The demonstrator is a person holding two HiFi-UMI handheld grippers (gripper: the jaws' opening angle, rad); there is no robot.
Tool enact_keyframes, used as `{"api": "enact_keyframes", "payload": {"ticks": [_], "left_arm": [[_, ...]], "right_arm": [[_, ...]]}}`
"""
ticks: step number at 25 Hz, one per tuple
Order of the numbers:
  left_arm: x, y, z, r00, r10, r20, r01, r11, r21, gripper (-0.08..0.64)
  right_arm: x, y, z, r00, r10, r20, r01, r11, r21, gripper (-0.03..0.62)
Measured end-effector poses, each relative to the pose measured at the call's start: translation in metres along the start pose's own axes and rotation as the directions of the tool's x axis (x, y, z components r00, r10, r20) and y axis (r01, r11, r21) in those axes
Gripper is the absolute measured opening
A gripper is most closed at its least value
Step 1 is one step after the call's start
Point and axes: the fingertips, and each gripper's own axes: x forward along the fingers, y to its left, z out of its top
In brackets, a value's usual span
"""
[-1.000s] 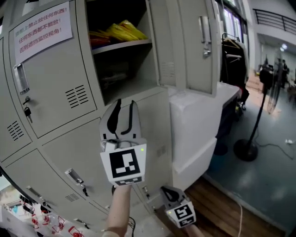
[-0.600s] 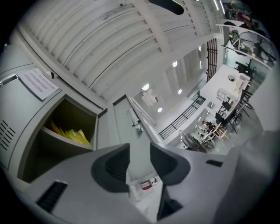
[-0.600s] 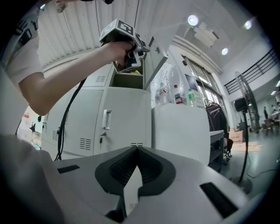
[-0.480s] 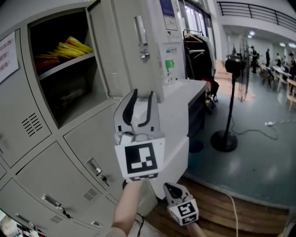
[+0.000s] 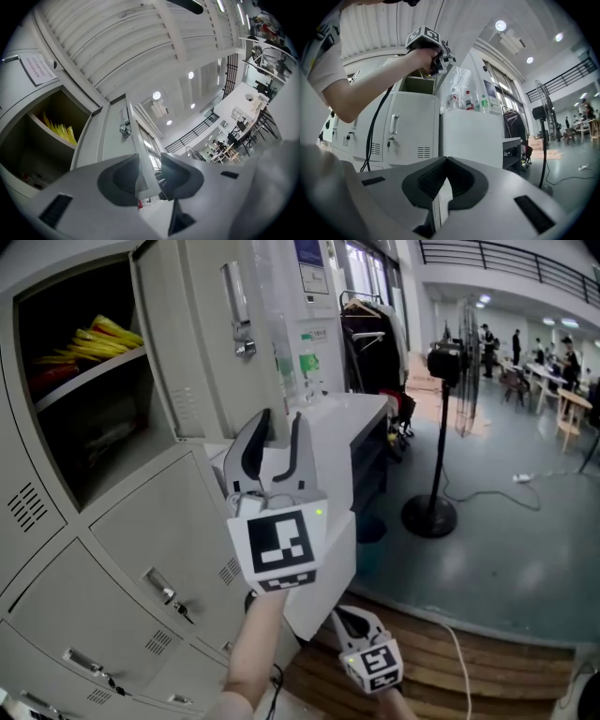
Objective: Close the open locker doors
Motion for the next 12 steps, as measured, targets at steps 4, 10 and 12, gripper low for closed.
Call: {"api": "enact_keyframes", "payload": {"ticks": [4, 10, 12], "left_arm": [[0.004, 0.003, 0.002, 0.999, 0.047, 0.023, -0.048, 0.998, 0.034, 0.129], [0.010, 0.006, -0.006, 0.997, 0.081, 0.016, -0.082, 0.994, 0.077, 0.145], [0.012, 0.004, -0.013, 0.996, 0.091, 0.006, -0.091, 0.990, 0.106, 0.176]], "right_arm": [[-0.004, -0.016, -0.001, 0.999, -0.034, 0.003, 0.034, 0.999, 0.004, 0.005], [-0.007, -0.012, -0.011, 0.998, -0.046, -0.038, 0.047, 0.999, 0.024, 0.005], [-0.008, -0.011, -0.014, 0.997, -0.053, -0.054, 0.054, 0.998, 0.030, 0.005]]}}
